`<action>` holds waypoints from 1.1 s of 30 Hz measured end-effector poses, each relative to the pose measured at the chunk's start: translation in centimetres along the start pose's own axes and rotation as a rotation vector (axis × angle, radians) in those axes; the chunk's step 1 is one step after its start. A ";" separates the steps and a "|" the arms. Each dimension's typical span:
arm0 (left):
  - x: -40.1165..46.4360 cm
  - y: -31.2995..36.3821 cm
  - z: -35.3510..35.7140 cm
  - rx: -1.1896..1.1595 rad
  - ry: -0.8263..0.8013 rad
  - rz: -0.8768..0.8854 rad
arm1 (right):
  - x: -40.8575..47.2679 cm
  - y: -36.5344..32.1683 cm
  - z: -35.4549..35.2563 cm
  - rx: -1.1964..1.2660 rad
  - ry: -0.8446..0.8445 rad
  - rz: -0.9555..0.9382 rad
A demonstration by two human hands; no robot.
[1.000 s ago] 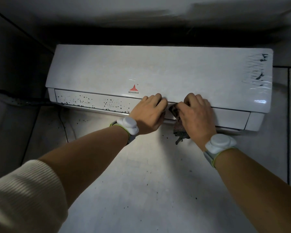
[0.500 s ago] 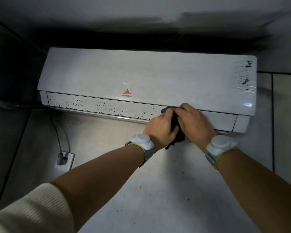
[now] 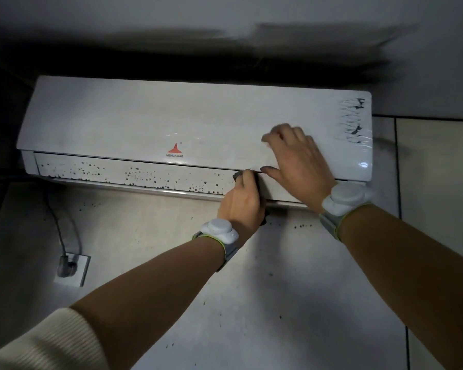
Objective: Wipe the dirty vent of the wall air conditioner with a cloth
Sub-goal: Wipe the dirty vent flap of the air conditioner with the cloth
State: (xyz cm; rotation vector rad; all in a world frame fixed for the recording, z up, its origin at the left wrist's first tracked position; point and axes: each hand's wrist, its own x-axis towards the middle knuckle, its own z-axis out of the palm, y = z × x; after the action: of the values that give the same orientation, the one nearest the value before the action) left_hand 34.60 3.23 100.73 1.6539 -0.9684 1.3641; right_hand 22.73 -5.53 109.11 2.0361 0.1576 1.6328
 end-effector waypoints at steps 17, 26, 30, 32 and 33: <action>-1.5 -3.2 -0.7 0.309 0.007 0.310 | 1.0 3.5 2.7 -0.130 -0.205 0.013; -1.9 -5.2 -1.1 0.703 0.142 0.678 | 0.9 3.4 2.8 -0.135 -0.199 0.025; -1.6 -5.0 -1.4 0.696 0.127 0.711 | 0.9 3.2 2.8 -0.136 -0.204 0.032; -1.5 -4.8 -1.5 0.677 0.123 0.729 | 0.9 3.2 2.7 -0.133 -0.203 0.034; -1.4 -4.8 -1.4 0.665 0.115 0.734 | 0.8 3.2 2.6 -0.132 -0.205 0.035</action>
State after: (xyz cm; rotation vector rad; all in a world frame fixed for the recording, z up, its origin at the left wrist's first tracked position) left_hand 38.17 6.64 99.07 1.7027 -1.1911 2.4526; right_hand 24.71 -8.75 110.93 2.0978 -0.0580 1.4042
